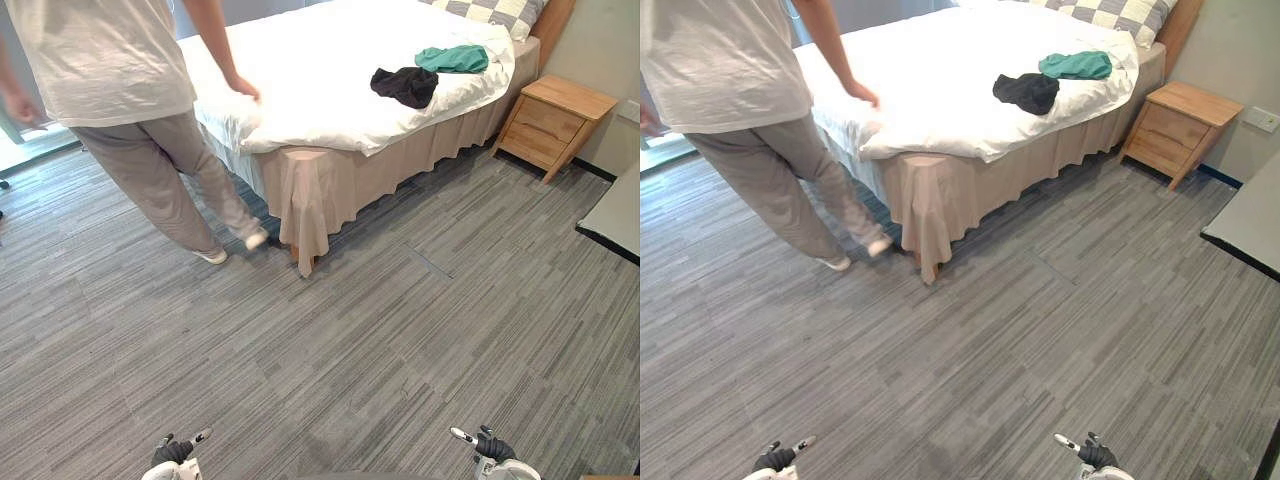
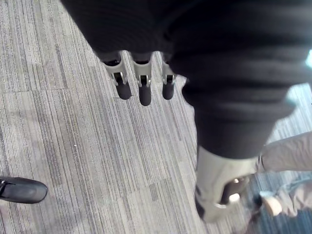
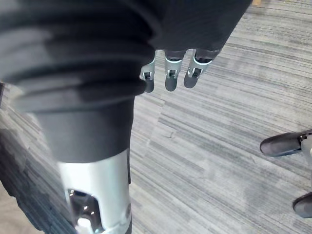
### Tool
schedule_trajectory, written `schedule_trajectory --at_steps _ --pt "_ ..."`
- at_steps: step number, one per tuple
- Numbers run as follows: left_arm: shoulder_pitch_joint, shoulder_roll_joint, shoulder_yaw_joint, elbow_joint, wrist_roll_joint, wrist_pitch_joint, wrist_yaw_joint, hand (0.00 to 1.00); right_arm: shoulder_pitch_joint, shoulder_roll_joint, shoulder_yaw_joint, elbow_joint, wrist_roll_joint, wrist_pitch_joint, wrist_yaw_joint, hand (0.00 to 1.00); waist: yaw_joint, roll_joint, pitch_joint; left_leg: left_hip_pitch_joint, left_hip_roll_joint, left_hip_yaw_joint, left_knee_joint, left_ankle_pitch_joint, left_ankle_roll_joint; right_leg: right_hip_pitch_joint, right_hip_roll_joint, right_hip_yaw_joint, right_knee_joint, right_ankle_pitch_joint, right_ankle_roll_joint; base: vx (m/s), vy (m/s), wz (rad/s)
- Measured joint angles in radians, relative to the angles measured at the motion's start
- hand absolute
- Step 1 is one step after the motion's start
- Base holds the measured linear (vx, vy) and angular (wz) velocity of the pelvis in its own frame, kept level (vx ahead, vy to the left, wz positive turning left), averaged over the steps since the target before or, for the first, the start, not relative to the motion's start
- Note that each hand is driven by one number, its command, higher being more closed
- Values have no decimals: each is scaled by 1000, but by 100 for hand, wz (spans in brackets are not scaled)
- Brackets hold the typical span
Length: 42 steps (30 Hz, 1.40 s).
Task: Tidy the bed and pick cloth on bed and put in laundry
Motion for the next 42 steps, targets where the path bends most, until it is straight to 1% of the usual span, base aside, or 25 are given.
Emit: schedule_trajectory --at_steps 6,10,13,15,20,25,30,37,38,39,40,41,42 --pt "1 8 0 0 18 29 8 0 0 0 0 0 0 0 0 0 0 3 -2 -3 0 16 0 0 0 -5 0 0 1 0 -1 -47 -18 -2" --pt "2 18 0 0 18 38 15 0 2 0 1 0 0 0 0 0 -1 5 -3 -4 0 19 -1 0 0 -7 1 -2 1 -1 -2 -67 -25 -1" --pt "2 18 0 0 16 38 15 0 2 -1 7 0 0 0 0 0 -2 7 -4 -4 0 21 -7 1 1 -10 2 -4 0 -1 -3 -58 -18 0" --pt "2 18 -1 1 16 38 14 0 2 -1 11 0 0 0 0 0 -2 10 -7 -4 2 22 -25 6 10 -18 6 -5 -1 0 -4 -63 -19 1" --pt "5 17 -3 3 16 37 0 0 3 0 26 1 -3 0 0 0 -2 7 -9 -4 1 24 -37 14 21 -20 6 -14 -8 3 -8 -57 -23 0" --pt "3 15 -12 4 -3 32 -6 0 3 -1 41 1 -37 0 0 0 -3 2 -11 0 1 31 -52 23 21 -17 8 -26 -22 7 -16 0 0 0" --pt "3 14 -22 4 -24 21 -13 0 2 0 41 1 -37 0 0 0 -4 -3 -14 2 1 33 -52 22 21 -15 8 -27 -22 10 -19 0 0 0" --pt "3 5 -34 4 -24 21 -24 0 2 -1 41 0 -39 1 1 0 -4 -11 -6 17 0 47 -51 19 18 -7 8 -11 -17 13 -22 -5 -14 -7" --pt "3 4 -47 7 -24 21 -25 0 2 -1 41 0 -39 1 0 0 -4 -11 -5 20 2 48 -46 16 14 -12 7 -9 0 9 -17 -19 -15 -12" --pt "-1 1 -58 7 -27 20 -25 0 0 -1 43 -1 -39 0 0 0 -4 -7 5 18 6 53 -28 -3 14 -38 2 -7 62 -22 2 -19 -6 -10" --pt "-7 1 -65 7 -31 20 -25 0 0 0 45 -2 -39 -1 0 0 -4 -10 16 15 5 59 -11 -18 17 -54 -6 -7 107 -44 8 -31 5 -19" --pt "-24 -1 -89 9 -44 21 -25 0 -10 1 56 -3 -38 0 0 0 -1 -12 55 12 6 76 47 -63 29 -107 -29 -15 264 -93 51 -89 10 -31" --pt "-30 -2 -101 12 -57 20 -26 0 -16 4 72 -5 -36 0 0 0 1 -14 84 2 11 94 96 -105 43 -194 -62 -43 464 -113 71 -139 23 -42"
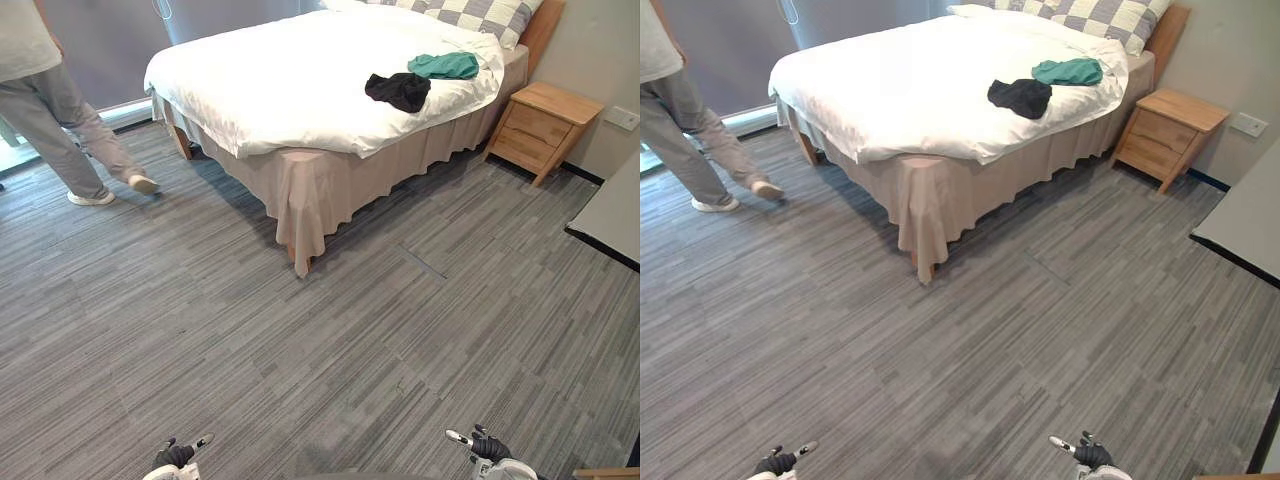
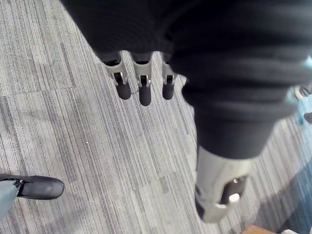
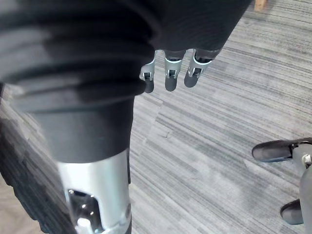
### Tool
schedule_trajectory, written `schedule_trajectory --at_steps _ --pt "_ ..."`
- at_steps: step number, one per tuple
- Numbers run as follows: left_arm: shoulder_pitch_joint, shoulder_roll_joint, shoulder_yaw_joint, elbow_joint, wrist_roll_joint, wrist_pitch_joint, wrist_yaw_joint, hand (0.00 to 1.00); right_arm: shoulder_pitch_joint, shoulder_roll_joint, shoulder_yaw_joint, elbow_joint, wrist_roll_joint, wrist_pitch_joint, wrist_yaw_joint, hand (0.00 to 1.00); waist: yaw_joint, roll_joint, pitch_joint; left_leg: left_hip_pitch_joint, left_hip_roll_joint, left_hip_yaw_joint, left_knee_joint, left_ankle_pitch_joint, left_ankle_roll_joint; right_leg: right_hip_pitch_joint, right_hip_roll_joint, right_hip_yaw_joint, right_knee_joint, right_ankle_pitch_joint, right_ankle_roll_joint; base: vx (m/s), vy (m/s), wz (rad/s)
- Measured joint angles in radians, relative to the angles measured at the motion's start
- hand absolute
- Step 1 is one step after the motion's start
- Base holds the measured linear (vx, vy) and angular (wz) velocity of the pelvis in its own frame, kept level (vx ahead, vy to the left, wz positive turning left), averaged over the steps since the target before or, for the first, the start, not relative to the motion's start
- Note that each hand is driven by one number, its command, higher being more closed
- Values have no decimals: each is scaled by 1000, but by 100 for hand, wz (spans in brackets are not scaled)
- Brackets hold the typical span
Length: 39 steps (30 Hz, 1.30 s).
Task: Tidy the bed and pick cloth on bed and put in laundry
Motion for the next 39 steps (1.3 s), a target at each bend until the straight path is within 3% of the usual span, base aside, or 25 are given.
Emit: schedule_trajectory --at_steps 1,2,5,6,7,9,11,12,13,14,16,18,20,21,23,25,27,29,30,31,33,34,35,38,39 --pt "5 3 -1 3 -17 1 1 0 -3 7 9 2 1 0 1 0 0 -5 11 1 -12 12 22 -13 14 -89 -53 -46 177 -21 -20 -77 36 -32" --pt "5 5 -2 5 -24 1 1 0 4 9 8 8 1 1 1 0 -2 -12 16 14 -14 12 32 -21 16 -113 -73 -61 226 -35 -17 26 39 -20" --pt "5 12 -20 16 -25 6 -1 0 63 14 8 19 10 5 0 0 -16 6 35 54 43 1 65 -63 -2 -162 -41 -68 128 -56 0 194 -17 3" --pt "1 18 -19 17 -23 6 -8 0 77 22 7 17 21 5 0 0 -29 9 39 61 73 -6 62 -71 -15 -179 -15 -69 -11 -10 -7 343 -115 18" --pt "-5 32 -17 17 -23 4 -19 0 87 39 5 13 48 4 0 0 -46 -5 47 75 90 -21 44 -78 -29 -201 -6 -58 -223 96 1 318 -135 17" --pt "-14 45 -3 18 -23 0 -30 0 100 56 2 9 57 1 -1 0 -51 -42 59 96 85 -27 42 -99 -63 -266 -38 -11 -339 178 41 390 -242 16" --pt "-15 41 44 18 -21 -11 -30 0 140 77 -42 6 53 0 -4 0 -53 -66 70 154 93 -51 61 -160 -103 -263 -73 60 -372 195 56 445 -317 38" --pt "-12 27 75 18 -11 -20 -30 0 157 76 -66 6 48 1 -4 0 -53 -34 75 213 138 -56 62 -208 -93 -250 -59 49 -301 268 32 548 -364 63" --pt "1 17 92 18 -4 -25 -35 0 165 70 -78 -2 48 -1 -4 0 -68 7 53 235 194 -66 67 -224 -54 -260 -20 11 -215 262 24 574 -355 49" --pt "3 19 102 15 -6 -31 -42 0 168 72 -85 -2 48 1 -2 0 -62 23 40 235 205 -76 92 -195 -53 -271 -10 5 -182 258 13 609 -366 17" --pt "3 11 129 8 -10 -39 -47 0 134 79 -108 -8 42 1 2 0 -47 36 33 167 235 -93 254 -108 -64 -267 10 -10 -151 242 -63 551 -362 -18" --pt "6 -14 128 13 -15 -40 -50 0 108 70 -109 -25 24 -6 2 0 -37 62 30 19 284 -121 564 51 -32 -177 50 -20 -225 203 -119 590 -325 12" --pt "11 -38 117 17 -12 -49 -63 0 83 50 -83 -13 0 -12 -2 0 -35 72 52 -78 273 -130 774 -31 -73 -58 76 -8 -301 189 -140 523 -207 18" --pt "17 -45 117 17 -10 -53 -71 0 76 42 -67 -4 -1 -13 -2 0 -33 67 55 -101 260 -126 799 -55 -69 -28 77 -6 -316 183 -148 619 -203 6" --pt "54 -87 72 -11 -6 -76 -100 0 38 -3 -31 5 -1 -45 -3 0 18 62 58 -255 142 -54 675 -112 -26 96 75 25 -377 137 -163 573 -134 -23" --pt "82 -102 48 -31 -8 -88 -108 0 13 -14 -31 -9 -1 -62 -2 0 36 65 56 -360 103 48 437 -61 -35 132 74 24 -399 109 -166 403 -33 -29" --pt "97 -103 37 -30 -15 -89 -106 0 26 -12 -26 -40 0 -66 2 0 53 70 56 -392 102 191 180 43 -45 192 85 16 -431 82 -157 482 53 -11" --pt "108 -104 21 -31 -25 -96 -103 0 60 -14 -12 -73 6 -60 1 0 58 76 54 -396 98 314 71 83 -17 302 99 -10 -466 28 -124 693 147 31" --pt "109 -108 20 -30 -34 -96 -101 0 61 -24 6 -73 7 -56 0 0 57 79 45 -410 97 307 80 129 41 336 105 -16 -462 -15 -109 528 146 28" --pt "105 -108 20 -32 -42 -94 -89 0 58 -26 19 -73 6 -53 2 0 59 56 32 -417 83 310 111 175 92 339 81 -20 -443 -50 -91 688 198 22" --pt "99 -115 21 -27 -57 -79 -64 0 51 -33 45 -70 5 -50 7 0 55 14 -7 -422 38 326 126 190 170 280 18 -37 -270 -113 -16 620 152 15" --pt "84 -114 20 -26 -58 -71 -65 0 19 -26 47 -60 -1 -48 13 0 57 12 -9 -398 13 317 119 179 192 188 -36 -53 -29 -118 85 767 186 37" --pt "73 -106 14 -28 -55 -74 -65 0 -17 -11 46 -15 -7 -44 20 0 47 1 -1 -347 -5 286 118 153 183 96 -105 -75 213 -112 130 762 198 54" --pt "68 -71 -42 -32 -53 -87 -66 0 -30 19 52 6 -39 -38 21 0 53 16 8 -199 14 220 93 137 169 81 -135 -126 244 -140 68 491 68 48" --pt "66 -60 -48 -32 -61 -102 -66 0 -30 21 56 5 -34 -39 20 0 53 43 11 -135 37 181 64 123 138 77 -117 -134 154 -139 61 327 -34 56"
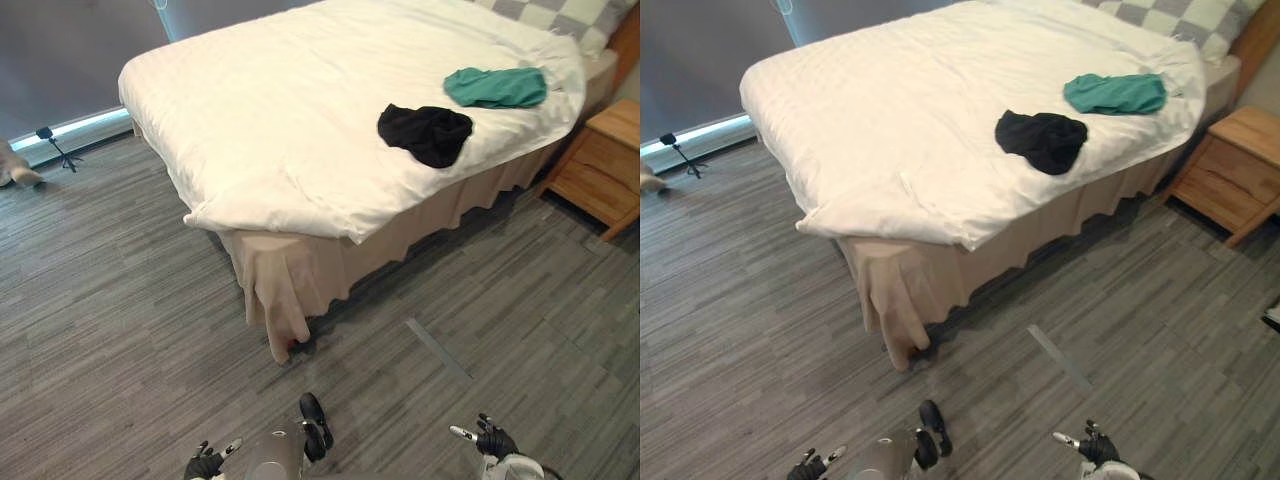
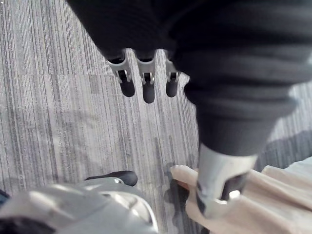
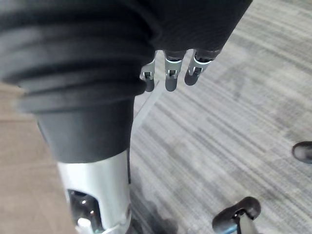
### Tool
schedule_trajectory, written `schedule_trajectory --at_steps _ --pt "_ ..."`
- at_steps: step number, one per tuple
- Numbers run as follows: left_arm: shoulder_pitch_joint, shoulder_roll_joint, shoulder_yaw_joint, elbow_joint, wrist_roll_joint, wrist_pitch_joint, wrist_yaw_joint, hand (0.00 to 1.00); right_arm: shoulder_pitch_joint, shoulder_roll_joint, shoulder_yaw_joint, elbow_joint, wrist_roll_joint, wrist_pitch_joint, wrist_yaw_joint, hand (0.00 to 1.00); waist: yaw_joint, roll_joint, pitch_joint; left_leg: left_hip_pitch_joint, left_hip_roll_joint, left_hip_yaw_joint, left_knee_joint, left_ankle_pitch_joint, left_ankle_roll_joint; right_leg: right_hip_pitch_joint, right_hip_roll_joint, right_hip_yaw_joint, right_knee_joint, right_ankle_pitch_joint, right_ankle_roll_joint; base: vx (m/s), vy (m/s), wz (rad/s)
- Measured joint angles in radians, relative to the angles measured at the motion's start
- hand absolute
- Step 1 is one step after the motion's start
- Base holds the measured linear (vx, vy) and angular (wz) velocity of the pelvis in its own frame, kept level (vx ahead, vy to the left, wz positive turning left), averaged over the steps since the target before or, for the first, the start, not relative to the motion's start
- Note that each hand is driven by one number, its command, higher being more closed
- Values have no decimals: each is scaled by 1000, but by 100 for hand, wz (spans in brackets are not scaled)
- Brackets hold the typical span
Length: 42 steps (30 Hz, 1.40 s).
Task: Tidy the bed and pick cloth on bed and put in laundry
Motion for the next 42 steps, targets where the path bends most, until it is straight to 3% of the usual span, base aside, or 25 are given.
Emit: schedule_trajectory --at_steps 2,3,5,6,7,8,9,10,11,12,15,19,21,27,29,33,38,42 --pt "-17 34 -21 -3 -5 -18 -1 0 10 6 -1 0 26 -1 -4 0 -8 9 -8 50 9 -76 -51 -29 -51 -26 9 27 -175 25 18 386 -99 97" --pt "-53 62 -29 -2 -2 -27 -3 0 30 27 -11 -1 63 0 -19 0 -19 -24 -12 59 -5 -149 -74 -34 -66 -68 -1 110 -298 80 20 367 -161 119" --pt "-71 81 -31 2 3 -41 -2 0 63 51 -15 5 100 13 -40 0 -44 -48 -12 59 -7 -228 -73 -46 -93 -90 2 226 -384 159 23 345 -221 141" --pt "-69 81 -31 2 10 -44 -2 0 80 59 -16 5 120 19 -44 0 -47 -53 -14 66 -6 -251 -73 -51 -103 -90 2 246 -403 191 30 426 -343 142" --pt "-51 88 -29 -2 33 -44 3 0 123 81 -15 5 154 49 -45 0 -44 -84 -33 83 -9 -282 -72 -71 -138 -91 1 263 -482 336 16 369 -309 85" --pt "-40 94 -27 -3 38 -44 6 0 129 86 -15 5 154 57 -43 0 -43 -98 -40 86 -13 -283 -72 -77 -149 -93 1 262 -502 388 4 462 -407 66" --pt "-20 101 -24 -2 40 -41 18 0 133 90 -17 10 155 74 -38 0 -43 -121 -43 100 -19 -284 -72 -92 -174 -85 -3 248 -517 409 17 366 -350 -2" --pt "-6 80 -11 -2 40 -39 28 0 111 79 -45 10 156 89 -35 0 -40 -86 -50 97 21 -272 -68 -100 -204 -74 36 246 -556 397 6 356 -344 -12" --pt "-7 73 -7 -2 42 -39 30 0 103 72 -53 8 155 94 -31 0 -41 -79 -55 99 38 -267 -69 -101 -214 -72 52 242 -569 400 -2 314 -286 -24" --pt "-15 61 -2 -2 61 -45 46 0 90 49 -53 7 153 104 -19 0 -43 -44 -49 95 69 -254 -71 -101 -241 -70 80 235 -586 405 -25 223 -204 -12" --pt "-42 63 86 -76 142 -73 136 0 98 -10 -85 16 150 139 2 0 -54 -2 -44 120 110 -224 -69 -60 -306 -35 120 228 -598 388 -62 209 -235 -6" --pt "-128 155 123 -243 201 -87 240 0 118 -41 -92 14 150 139 9 0 -57 7 -43 126 110 -176 -66 -33 -269 -26 129 231 -606 374 -78 59 -102 -6" --pt "-225 261 127 -330 209 -86 290 0 136 -36 -92 13 150 134 2 0 -72 11 -45 111 110 -176 -68 -32 -267 -17 127 204 -629 374 -78 -32 -51 23" --pt "-334 410 127 -514 285 -84 310 0 190 -4 -101 6 153 116 -25 0 -92 17 -50 112 104 -171 -93 -32 -267 20 124 176 -694 405 -70 -71 6 18" --pt "-368 456 124 -524 292 -87 294 0 197 6 -125 -2 153 114 -31 0 -92 23 -55 111 105 -164 -110 -32 -267 22 130 176 -717 423 -68 -82 3 3" --pt "-448 552 32 -549 293 -99 190 0 211 24 -130 -4 152 115 -37 0 -94 29 -59 114 113 -139 -138 -37 -264 26 139 177 -738 449 -70 -121 0 3" --pt "-489 546 -156 -598 314 -101 53 0 252 29 -128 -69 149 103 -42 0 -110 37 -63 111 114 -107 -149 -42 -257 6 138 186 -744 449 -75 -94 -20 -16" --pt "-528 458 -319 -579 359 -66 -4 0 258 44 -117 -79 149 98 -56 0 -130 37 -61 92 117 -83 -158 -37 -265 -28 142 191 -743 447 -71 -4 -17 -14"
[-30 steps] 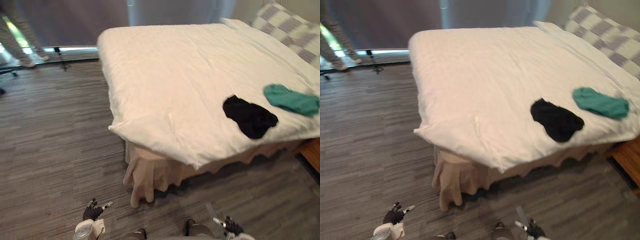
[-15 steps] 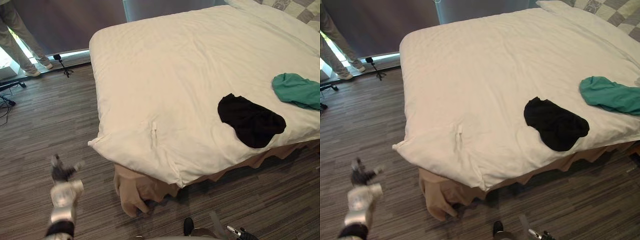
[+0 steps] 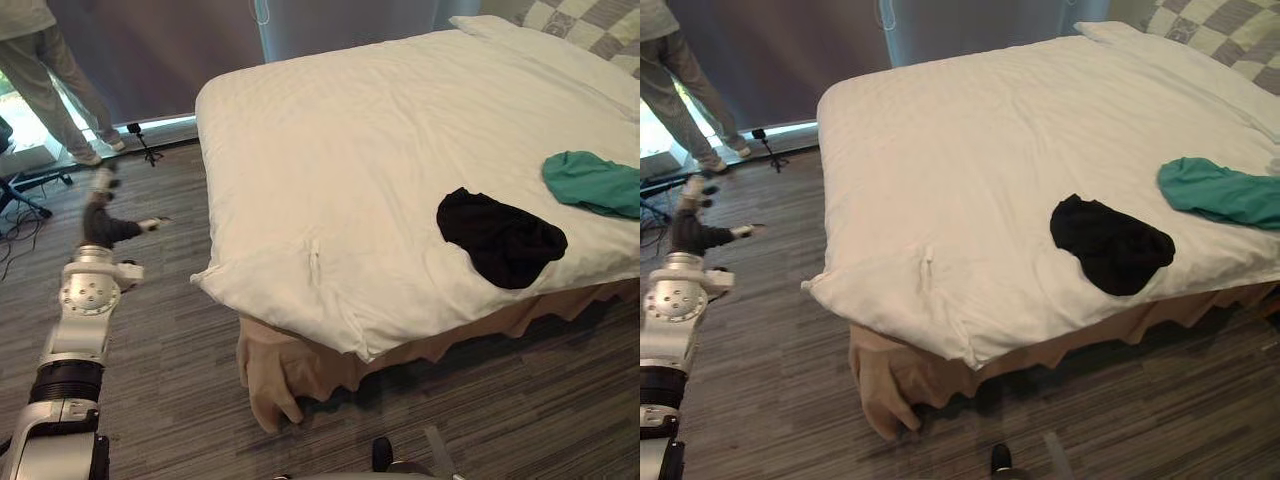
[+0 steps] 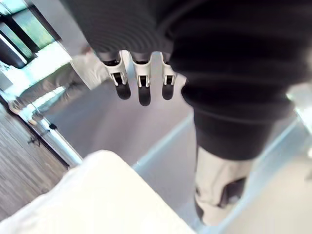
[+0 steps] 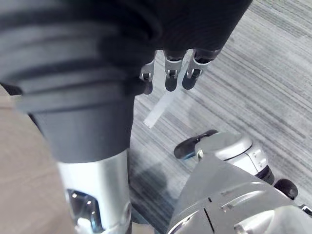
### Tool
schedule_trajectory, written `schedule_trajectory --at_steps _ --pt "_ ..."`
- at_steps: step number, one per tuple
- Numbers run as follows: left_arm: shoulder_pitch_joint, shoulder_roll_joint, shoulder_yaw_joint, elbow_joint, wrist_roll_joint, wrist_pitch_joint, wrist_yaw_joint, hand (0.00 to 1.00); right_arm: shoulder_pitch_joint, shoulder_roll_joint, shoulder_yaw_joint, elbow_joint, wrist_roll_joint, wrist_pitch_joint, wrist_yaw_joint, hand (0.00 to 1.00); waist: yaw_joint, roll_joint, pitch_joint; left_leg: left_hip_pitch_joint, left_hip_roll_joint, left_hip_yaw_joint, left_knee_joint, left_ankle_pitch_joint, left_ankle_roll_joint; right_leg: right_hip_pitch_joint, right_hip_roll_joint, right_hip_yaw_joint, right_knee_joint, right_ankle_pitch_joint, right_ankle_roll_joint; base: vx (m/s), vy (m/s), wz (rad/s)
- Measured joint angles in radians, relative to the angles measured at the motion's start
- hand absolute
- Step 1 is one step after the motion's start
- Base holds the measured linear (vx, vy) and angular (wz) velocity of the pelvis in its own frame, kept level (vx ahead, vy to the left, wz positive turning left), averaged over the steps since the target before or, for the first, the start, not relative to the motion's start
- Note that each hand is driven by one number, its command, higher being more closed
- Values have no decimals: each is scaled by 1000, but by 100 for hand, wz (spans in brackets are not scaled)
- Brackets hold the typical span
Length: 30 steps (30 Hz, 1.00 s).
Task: Tidy the bed and pick cloth on bed and put in laundry
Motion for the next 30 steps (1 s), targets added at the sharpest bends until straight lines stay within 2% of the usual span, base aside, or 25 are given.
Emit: schedule_trajectory --at_steps 4,7,8,9,12,16,21,27,30 --pt "-22 -80 -143 70 104 51 -18 0 -5 13 29 -1 -2 2 -6 0 -34 -2 1 -10 8 31 -1 11 -14 -33 11 19 6 19 -6 83 -6 -19" --pt "-79 -90 -200 126 161 76 -17 0 -23 16 32 -2 -2 6 -5 0 -44 -5 16 -33 9 52 0 13 -16 -68 15 37 7 30 -11 64 -10 -22" --pt "-115 -93 -213 155 178 85 -17 0 -41 13 33 -2 -2 7 -5 0 -48 -5 42 -33 10 62 1 13 -16 -71 14 40 7 30 -10 22 -8 -18" --pt "-148 -97 -214 177 192 96 -15 100 -60 11 38 -2 -1 7 -5 0 -51 -7 62 -40 10 72 2 13 -16 -82 14 45 7 36 -11 3 -5 -14" --pt "-224 -103 -215 223 222 113 -13 100 -116 10 50 -5 1 6 -3 0 -59 -7 112 -77 5 73 5 16 -15 -119 8 45 7 45 -11 -18 -10 -2" --pt "-281 -105 -252 283 357 135 23 100 -161 4 88 -35 2 -12 -1 0 -74 -5 160 -105 -1 75 8 24 -14 -143 0 44 7 49 -10 -8 -6 1" --pt "-379 -106 -256 345 484 176 13 100 -223 -30 169 -41 12 -77 -1 0 -80 -21 197 -119 -5 74 19 23 -13 -150 -7 43 7 52 -8 -31 -20 2" --pt "-343 -106 -238 345 504 198 4 100 -237 -66 191 -44 13 -101 16 0 -82 -18 197 -96 -1 73 18 23 -13 -124 -3 40 7 47 -3 0 -5 0" --pt "-256 -123 -183 336 499 197 4 100 -235 -107 190 -85 74 -103 27 0 -84 -13 193 -61 0 69 18 20 -11 -79 -3 33 7 35 3 15 -8 8"
